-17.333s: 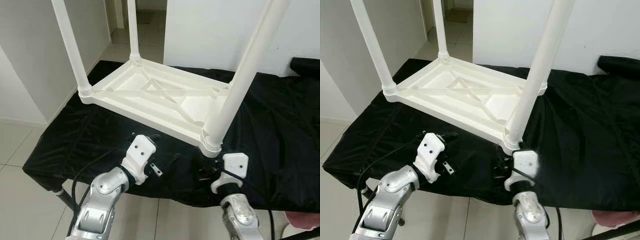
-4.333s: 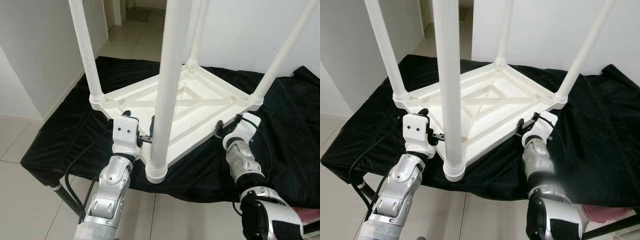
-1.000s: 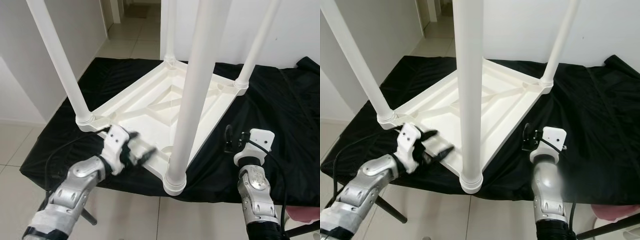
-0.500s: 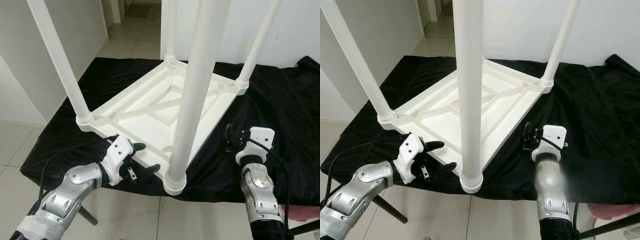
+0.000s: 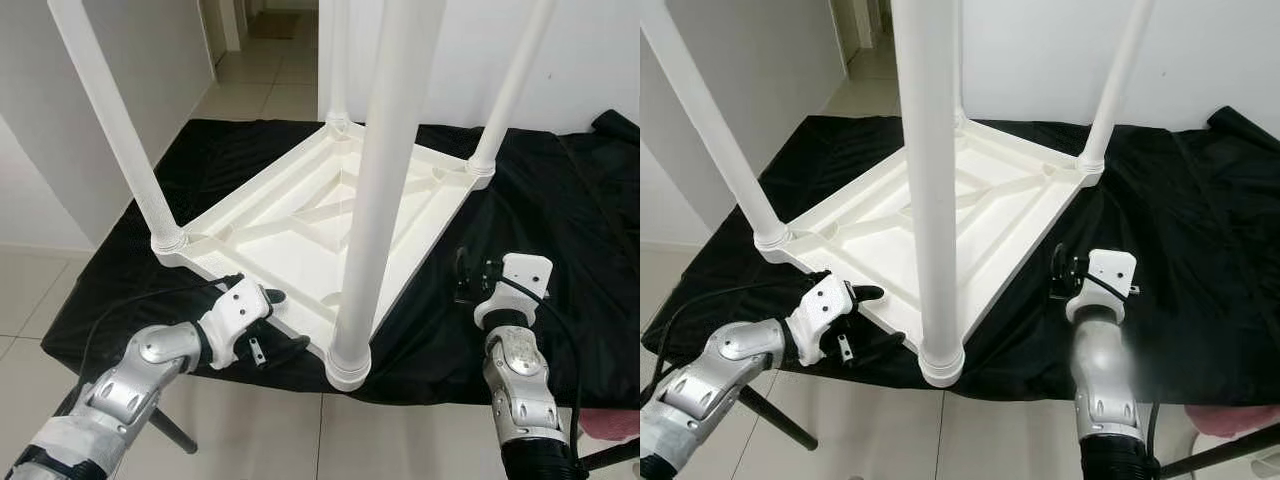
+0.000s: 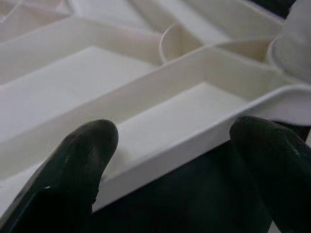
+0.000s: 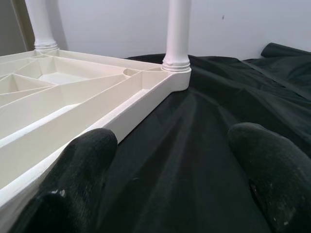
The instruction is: Building children table
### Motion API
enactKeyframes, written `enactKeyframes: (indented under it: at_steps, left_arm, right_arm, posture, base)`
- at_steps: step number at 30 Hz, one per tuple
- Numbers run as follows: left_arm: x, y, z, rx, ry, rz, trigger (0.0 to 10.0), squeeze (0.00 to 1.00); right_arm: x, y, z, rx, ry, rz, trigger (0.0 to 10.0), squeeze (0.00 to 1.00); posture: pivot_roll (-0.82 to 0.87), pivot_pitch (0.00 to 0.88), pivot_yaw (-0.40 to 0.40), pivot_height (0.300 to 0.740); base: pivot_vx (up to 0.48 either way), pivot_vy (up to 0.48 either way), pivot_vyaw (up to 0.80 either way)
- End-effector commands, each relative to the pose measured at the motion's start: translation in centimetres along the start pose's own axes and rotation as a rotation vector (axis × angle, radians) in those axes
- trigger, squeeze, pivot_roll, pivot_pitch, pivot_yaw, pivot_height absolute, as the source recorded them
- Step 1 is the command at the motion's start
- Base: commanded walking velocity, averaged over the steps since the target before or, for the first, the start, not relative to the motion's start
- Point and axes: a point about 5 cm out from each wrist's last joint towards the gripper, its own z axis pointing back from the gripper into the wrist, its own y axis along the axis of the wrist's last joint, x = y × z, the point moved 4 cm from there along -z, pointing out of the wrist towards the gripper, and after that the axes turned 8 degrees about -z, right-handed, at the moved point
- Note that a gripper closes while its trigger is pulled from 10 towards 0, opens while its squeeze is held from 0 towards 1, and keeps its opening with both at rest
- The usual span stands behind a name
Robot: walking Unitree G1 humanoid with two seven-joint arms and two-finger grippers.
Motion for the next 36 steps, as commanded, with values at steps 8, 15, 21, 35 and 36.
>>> enactKeyframes:
  at_steps: [8, 15, 21, 35, 36]
  left_arm:
    - [1.7, -1.3, -0.3, -0.072, -0.278, -0.077, 10.0, 0.0]
    - [1.6, -2.0, -0.4, -0.113, -0.322, -0.072, 10.0, 0.0]
    - [1.4, -2.4, -0.8, -0.121, -0.361, -0.073, 10.0, 0.0]
    - [0.9, -3.5, -2.6, -0.139, -0.333, -0.035, 10.0, 0.0]
    - [1.0, -3.5, -2.8, -0.134, -0.329, -0.021, 10.0, 0.0]
  right_arm:
    - [0.1, 0.0, -0.4, 0.003, -0.01, 0.002, 10.0, 0.0]
    - [0.2, -0.3, 0.2, 0.0, -0.032, -0.007, 10.0, 0.0]
    - [0.3, -0.4, 0.3, 0.004, -0.043, -0.008, 10.0, 0.0]
    - [1.0, -0.4, 1.1, 0.011, -0.083, -0.006, 10.0, 0.0]
    - [1.0, -0.4, 1.2, 0.01, -0.084, -0.006, 10.0, 0.0]
  posture:
    - [0.0, 0.031, 0.081, 0.74]
    - [-0.01, 0.024, 0.102, 0.74]
    - [-0.02, 0.015, 0.121, 0.74]
    - [-0.06, 0.011, 0.155, 0.74]
    - [-0.06, 0.011, 0.155, 0.74]
  base:
    - [0.0, 0.0, 0.0]
    - [0.0, 0.0, 0.0]
    - [0.0, 0.0, 0.0]
    - [0.0, 0.0, 0.0]
    - [0.0, 0.0, 0.0]
